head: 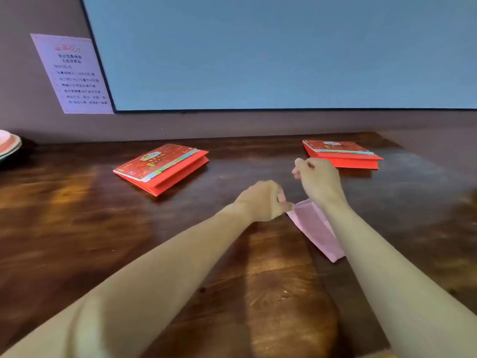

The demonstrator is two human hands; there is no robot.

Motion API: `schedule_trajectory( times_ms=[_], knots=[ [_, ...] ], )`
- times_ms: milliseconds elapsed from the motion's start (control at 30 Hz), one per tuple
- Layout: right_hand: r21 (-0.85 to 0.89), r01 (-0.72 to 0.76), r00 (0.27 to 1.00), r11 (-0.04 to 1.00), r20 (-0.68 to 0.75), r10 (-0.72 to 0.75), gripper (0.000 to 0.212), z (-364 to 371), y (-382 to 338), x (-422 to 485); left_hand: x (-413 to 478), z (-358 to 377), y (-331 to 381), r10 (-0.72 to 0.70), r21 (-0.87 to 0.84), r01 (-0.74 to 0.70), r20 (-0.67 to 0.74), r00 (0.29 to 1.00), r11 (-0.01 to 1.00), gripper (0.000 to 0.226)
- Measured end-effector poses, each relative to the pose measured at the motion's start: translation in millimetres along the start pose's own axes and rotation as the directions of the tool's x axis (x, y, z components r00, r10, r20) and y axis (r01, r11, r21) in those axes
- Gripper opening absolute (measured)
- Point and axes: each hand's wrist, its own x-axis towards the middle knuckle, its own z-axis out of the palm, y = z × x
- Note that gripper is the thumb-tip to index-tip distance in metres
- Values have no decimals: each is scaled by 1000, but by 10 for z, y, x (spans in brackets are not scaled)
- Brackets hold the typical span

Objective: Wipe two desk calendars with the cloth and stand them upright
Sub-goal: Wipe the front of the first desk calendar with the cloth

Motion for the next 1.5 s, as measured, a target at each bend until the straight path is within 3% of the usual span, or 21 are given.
schedule_trajectory(
  times_ms=[133, 233, 400, 533, 600, 733, 833, 900, 1000, 1233, 1400, 1500],
  knots=[
    [-6, -19, 1000, 1000, 18, 19, 38, -129, 182, -81, 5, 219, 218, -35, 93, 35, -9, 999, 995, 29],
    [3, -6, 1000, 1000, 18, 6, 32, -121, 267, -75, 27, 277, 278, -41, 49, 43, -34, 999, 998, 22],
    [-1, 71, 997, 998, 10, -71, 24, -86, 258, -93, 51, 131, 209, 59, 23, -58, -45, 997, 998, 12],
    [107, 120, 992, 987, -48, -115, 16, 0, 150, -100, -17, -184, 167, 98, -119, -122, -192, 976, 985, 10],
    [202, 133, 991, 970, -60, -123, 22, 41, 47, -125, -75, -397, 127, 105, -189, -161, -273, 956, 969, 11],
    [423, 41, 998, 905, 26, -58, 35, 256, -203, -155, -218, -832, -86, 46, -346, -180, -360, 932, 921, 14],
    [552, -120, 974, 826, 224, -9, 36, 512, -406, -216, -338, -1081, -245, 5, -391, -187, -423, 906, 901, 14],
    [615, -214, 929, 759, 368, -37, 39, 702, -529, -297, -414, -1200, -385, -36, -398, -172, -465, 885, 901, 15],
    [690, -270, 888, 671, 447, -103, 32, 955, -682, -391, -509, -1353, -647, -113, -443, -151, -515, 850, 884, 16],
    [736, -280, 813, 617, 523, -255, 23, 1437, -1005, -381, -627, -1665, -1218, -294, -528, -91, -598, 746, 844, 20],
    [778, -239, 883, 582, 424, -204, 15, 1821, -1119, -262, -590, -1784, -1496, -358, -490, 42, -573, 737, 871, 29],
    [806, -273, 912, 525, 390, -124, 27, 1970, -990, -211, -582, -1815, -1632, -426, -498, 145, -516, 743, 855, 32]
  ],
)
